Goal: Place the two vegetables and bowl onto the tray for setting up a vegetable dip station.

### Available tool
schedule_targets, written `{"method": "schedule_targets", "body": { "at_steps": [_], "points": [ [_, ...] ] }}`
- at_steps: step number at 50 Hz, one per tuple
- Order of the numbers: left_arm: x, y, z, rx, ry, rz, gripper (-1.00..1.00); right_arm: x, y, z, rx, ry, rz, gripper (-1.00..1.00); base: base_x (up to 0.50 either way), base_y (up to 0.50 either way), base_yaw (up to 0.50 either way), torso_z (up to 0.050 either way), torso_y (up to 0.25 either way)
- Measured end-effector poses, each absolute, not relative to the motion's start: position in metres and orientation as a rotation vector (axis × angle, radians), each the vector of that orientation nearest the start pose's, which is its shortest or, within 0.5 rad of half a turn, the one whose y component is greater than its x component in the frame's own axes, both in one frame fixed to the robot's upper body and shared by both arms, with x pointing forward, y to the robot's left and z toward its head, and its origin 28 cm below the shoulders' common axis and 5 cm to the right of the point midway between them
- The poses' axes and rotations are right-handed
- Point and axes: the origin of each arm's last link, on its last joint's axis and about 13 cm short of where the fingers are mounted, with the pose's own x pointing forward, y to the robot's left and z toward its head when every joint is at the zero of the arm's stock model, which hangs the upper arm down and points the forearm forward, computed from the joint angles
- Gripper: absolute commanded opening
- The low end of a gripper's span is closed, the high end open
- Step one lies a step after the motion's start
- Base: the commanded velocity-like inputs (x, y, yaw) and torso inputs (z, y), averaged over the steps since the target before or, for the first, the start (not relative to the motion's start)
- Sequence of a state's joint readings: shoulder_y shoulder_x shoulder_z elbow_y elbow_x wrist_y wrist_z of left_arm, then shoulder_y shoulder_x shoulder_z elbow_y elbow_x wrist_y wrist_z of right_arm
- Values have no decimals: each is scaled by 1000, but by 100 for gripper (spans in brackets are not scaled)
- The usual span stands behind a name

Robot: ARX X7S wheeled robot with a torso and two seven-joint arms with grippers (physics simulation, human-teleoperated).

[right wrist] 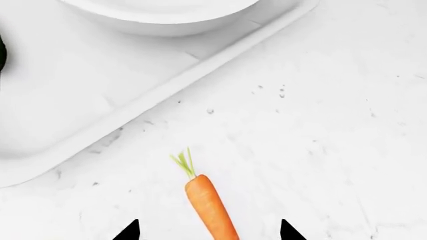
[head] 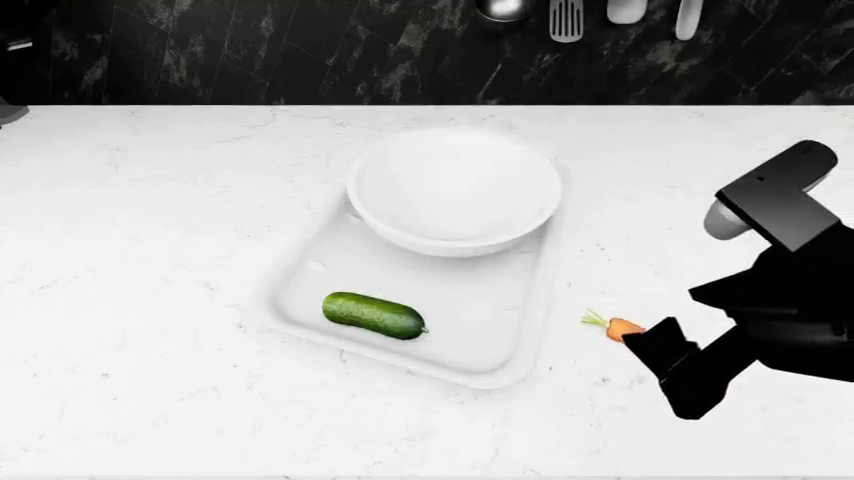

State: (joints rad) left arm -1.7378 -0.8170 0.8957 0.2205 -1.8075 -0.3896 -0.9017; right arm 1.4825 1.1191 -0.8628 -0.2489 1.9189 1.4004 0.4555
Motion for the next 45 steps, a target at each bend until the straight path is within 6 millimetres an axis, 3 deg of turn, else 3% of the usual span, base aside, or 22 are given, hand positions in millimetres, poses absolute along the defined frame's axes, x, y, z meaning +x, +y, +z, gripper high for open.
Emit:
{"method": "schedule_targets", "body": {
  "at_steps": [25, 45],
  "points": [
    [242, 222, 409, -236, -274, -186, 100, 225, -199, 288, -357, 742, 454, 100, 0, 0, 0, 0, 0],
    [243, 223, 409, -237, -275, -187, 100, 225, -197, 280, -357, 767, 454, 100, 0, 0, 0, 0, 0]
  ]
}}
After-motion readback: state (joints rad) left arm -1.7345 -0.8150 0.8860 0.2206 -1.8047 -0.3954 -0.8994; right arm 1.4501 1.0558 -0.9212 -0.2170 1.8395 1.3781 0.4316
